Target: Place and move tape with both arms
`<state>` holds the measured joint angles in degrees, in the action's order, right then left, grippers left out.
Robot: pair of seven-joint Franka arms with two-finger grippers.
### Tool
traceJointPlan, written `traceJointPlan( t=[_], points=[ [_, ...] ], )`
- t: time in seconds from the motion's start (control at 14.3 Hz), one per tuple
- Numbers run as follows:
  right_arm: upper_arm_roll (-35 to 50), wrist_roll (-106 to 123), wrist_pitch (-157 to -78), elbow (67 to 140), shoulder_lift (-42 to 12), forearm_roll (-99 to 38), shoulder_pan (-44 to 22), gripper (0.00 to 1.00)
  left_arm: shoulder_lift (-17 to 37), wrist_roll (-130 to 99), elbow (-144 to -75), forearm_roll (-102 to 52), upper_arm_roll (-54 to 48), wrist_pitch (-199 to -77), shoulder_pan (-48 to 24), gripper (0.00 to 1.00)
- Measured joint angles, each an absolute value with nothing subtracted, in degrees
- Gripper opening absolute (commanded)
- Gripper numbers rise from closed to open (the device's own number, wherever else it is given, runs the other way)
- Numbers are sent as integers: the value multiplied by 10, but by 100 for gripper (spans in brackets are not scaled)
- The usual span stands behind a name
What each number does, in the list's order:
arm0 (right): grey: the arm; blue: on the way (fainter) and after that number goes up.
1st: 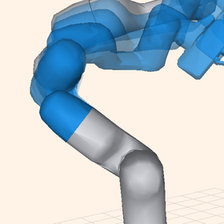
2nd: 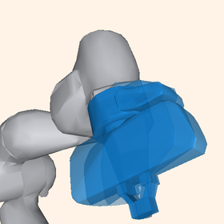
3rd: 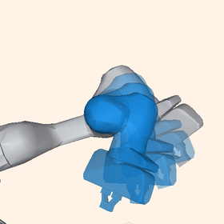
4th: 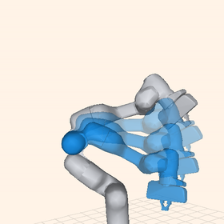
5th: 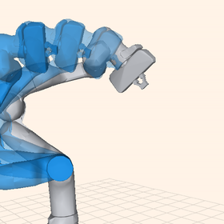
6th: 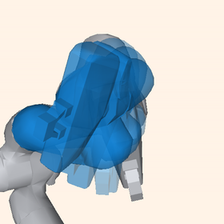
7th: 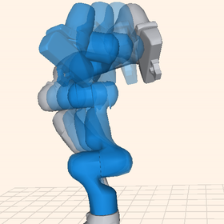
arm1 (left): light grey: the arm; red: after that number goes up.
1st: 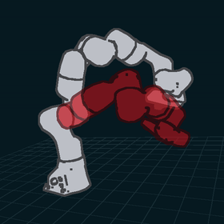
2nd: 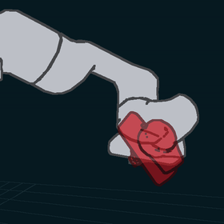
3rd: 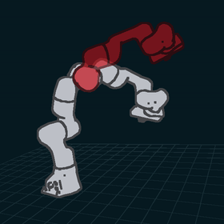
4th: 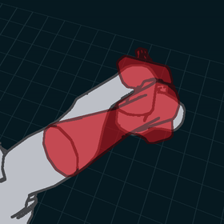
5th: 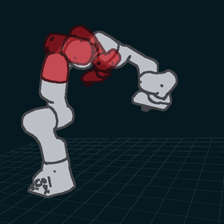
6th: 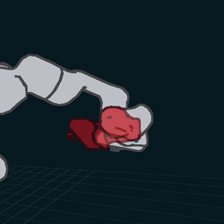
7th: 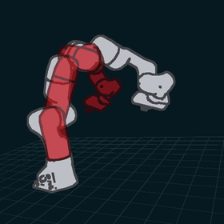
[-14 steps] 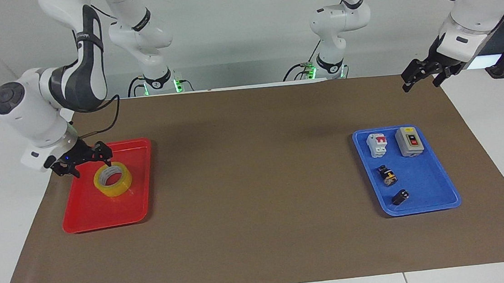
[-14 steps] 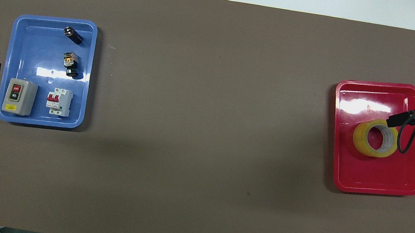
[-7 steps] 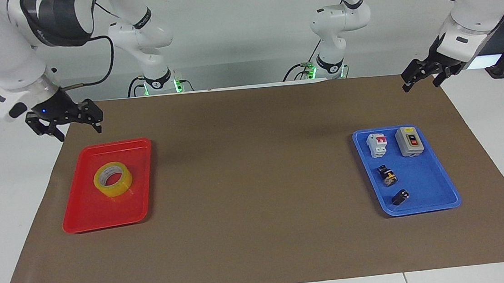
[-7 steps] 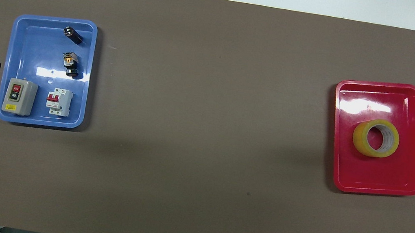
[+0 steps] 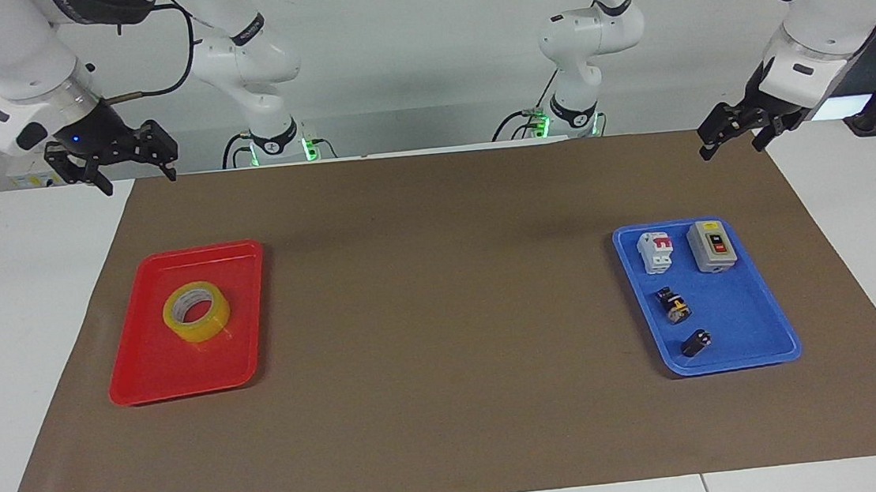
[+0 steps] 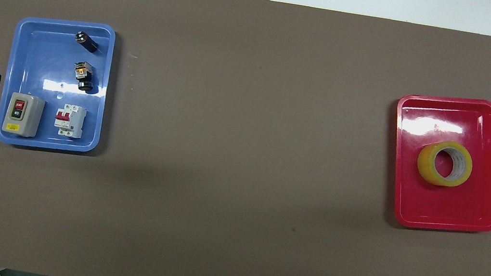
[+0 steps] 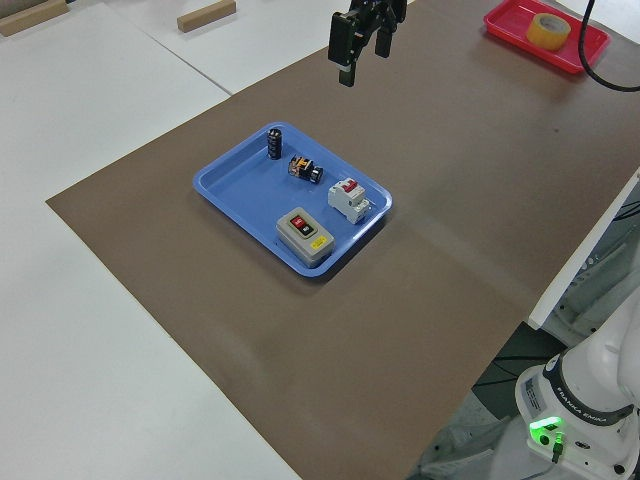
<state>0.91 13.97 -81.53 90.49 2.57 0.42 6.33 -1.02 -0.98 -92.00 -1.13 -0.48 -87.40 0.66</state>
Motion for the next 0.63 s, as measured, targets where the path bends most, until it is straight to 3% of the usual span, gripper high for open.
traceJointPlan(
  t=[0.35,0.63],
  points=[
    [7,140,-820,884,9,21,56,100,-10,-10,-920,-11,-5,-874,7,100],
    [6,137,-813,882,5,39,14,100,-10,-10,-920,-11,-5,-874,7,100]
  ],
)
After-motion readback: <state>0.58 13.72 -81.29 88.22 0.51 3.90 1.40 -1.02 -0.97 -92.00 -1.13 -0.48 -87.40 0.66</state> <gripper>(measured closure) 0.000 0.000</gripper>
